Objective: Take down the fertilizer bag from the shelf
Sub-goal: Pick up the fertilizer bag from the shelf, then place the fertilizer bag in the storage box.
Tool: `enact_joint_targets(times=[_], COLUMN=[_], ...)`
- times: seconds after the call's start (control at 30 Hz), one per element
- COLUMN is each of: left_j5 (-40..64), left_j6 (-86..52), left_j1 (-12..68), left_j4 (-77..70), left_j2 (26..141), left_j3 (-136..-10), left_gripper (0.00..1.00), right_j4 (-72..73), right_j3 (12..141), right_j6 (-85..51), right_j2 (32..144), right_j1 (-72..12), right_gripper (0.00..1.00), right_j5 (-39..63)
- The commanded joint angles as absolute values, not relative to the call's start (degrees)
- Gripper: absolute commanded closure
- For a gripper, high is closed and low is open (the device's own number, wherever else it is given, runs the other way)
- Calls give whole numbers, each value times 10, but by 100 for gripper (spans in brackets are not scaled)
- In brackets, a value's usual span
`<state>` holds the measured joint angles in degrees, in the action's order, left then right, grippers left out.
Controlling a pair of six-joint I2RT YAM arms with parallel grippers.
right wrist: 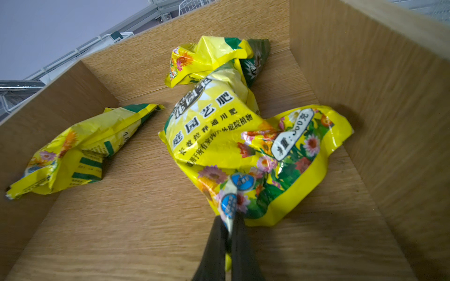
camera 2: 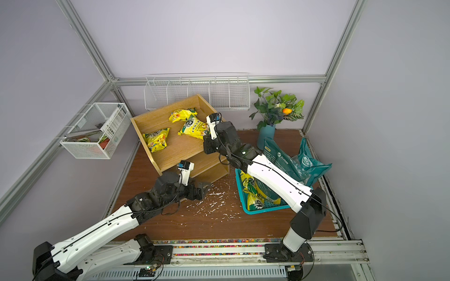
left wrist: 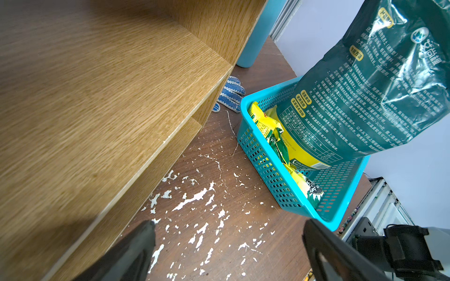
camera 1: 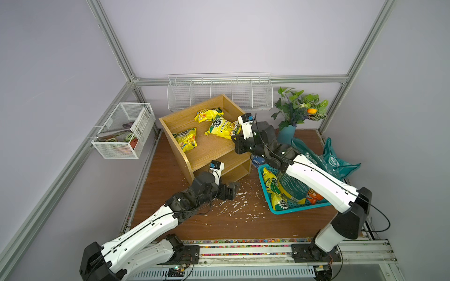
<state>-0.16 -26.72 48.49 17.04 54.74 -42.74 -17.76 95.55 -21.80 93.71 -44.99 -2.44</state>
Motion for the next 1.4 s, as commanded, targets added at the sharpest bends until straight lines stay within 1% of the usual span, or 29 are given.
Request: enact_joint_targets(times=[0.0,0.13,0.3,0.6,0.73,1.0,1.23,1.37], left_j5=[-5,-2,3,14,22,27,27,26], left_j6=[-269,-270,-269,-265,-263,-261,-265,-266], left_j1=[482,482,482,483,483,482,483,482], left_j4=[168,164,160,150,143,138,140,140], left_j2=[547,550,557,580,597,618,619,618], left_j3=[-419,-418,-421,-434,-442,-453,-452,-450], left_gripper=[1,1,1,1,1,1,1,1], right_j4=[-157,-154,-206,-348,-402,-522,-596,-648], right_j3=[961,945,936,895,864,794,736,709], right_j6=[-203,-190,-173,-173,-195,-267,-362,-420], right_j2=[876,816,751,652,621,567,537,524], right_j1=[-452,-452,-451,-452,-452,-459,-489,-503], right_gripper=[100,100,100,100,100,100,100,100], right_j5=[13,27,16,-69,-90,-168,-219,-286])
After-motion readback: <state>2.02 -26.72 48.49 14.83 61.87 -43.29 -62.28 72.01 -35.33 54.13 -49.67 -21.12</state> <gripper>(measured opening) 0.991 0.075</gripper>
